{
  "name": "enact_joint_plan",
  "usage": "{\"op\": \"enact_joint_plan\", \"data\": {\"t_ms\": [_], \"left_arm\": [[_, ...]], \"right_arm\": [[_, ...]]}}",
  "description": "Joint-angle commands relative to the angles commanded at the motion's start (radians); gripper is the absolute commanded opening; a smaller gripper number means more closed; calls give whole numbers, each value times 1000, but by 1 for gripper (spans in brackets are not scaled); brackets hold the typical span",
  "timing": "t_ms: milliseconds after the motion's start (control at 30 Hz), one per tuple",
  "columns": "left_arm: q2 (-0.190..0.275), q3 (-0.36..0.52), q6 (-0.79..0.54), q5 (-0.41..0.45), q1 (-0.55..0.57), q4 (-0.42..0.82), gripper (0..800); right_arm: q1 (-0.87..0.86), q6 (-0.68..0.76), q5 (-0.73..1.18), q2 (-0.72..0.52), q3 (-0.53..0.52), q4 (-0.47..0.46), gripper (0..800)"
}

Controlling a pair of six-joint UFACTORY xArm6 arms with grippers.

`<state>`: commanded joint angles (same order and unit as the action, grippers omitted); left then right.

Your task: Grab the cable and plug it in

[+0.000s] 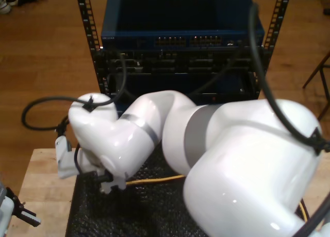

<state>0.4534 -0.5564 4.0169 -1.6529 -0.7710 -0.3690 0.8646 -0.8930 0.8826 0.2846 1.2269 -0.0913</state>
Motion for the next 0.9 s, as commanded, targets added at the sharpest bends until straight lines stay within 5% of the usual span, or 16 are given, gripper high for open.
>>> {"op": "enact_joint_plan", "data": {"t_ms": [267,467,900], "left_arm": [[5,-9,55,-14,71,-8,800],[5,-28,104,-78,147,-153,800],[-11,-57,311,8,519,-382,800]], "right_arm": [[-147,-86,5,-196,-121,115,3],[-247,-152,92,-298,-163,219,3],[-436,-276,256,-539,-258,408,3]]}}
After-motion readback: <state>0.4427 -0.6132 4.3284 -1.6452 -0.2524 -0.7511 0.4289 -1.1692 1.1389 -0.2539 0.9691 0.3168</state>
